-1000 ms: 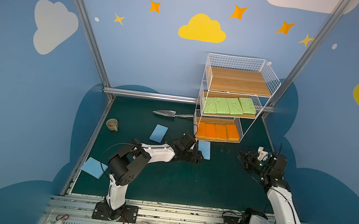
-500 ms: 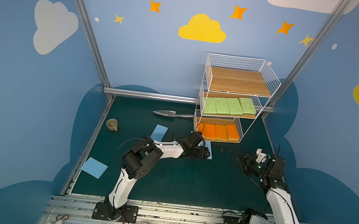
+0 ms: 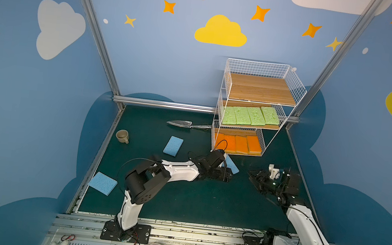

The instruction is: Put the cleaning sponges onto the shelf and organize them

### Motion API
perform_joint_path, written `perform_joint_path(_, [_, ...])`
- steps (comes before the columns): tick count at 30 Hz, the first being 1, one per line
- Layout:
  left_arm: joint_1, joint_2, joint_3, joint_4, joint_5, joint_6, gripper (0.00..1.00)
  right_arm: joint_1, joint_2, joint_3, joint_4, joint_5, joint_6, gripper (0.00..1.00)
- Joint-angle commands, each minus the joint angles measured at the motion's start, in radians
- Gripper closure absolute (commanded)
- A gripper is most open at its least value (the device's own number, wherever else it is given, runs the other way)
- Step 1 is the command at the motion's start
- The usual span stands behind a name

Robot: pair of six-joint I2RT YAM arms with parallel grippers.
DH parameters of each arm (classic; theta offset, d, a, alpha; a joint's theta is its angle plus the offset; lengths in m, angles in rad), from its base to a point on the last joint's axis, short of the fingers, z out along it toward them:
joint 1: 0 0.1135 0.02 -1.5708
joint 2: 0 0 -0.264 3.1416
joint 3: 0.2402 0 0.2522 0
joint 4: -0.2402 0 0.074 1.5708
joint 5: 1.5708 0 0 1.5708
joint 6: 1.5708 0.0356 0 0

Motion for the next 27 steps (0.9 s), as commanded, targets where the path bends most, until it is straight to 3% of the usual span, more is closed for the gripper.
perform_joint_path(1, [0.010, -0.115, -0.088, -0.008, -0.058, 0.042, 0.13, 0.035, 0.096, 0.025, 0.031, 0.051, 0.048, 0.50])
perform_joint_path(4, [0.028, -0.219, -0.192, -0.027, -0.101, 0.050, 0.07, 0.068, 0.213, 0.044, 0.095, 0.047, 0.073, 0.51])
perform_joint_path(13, [0.103, -0.434, -0.450, -0.076, -0.171, 0.011, 0.03, 0.088, 0.410, 0.040, 0.292, 0.093, 0.139, 0.54])
perform_joint_path(27, [0.182, -0.518, -0.528, -0.171, -0.197, 0.010, 0.01, 0.120, 0.667, 0.153, 0.365, 0.055, 0.164, 0.61])
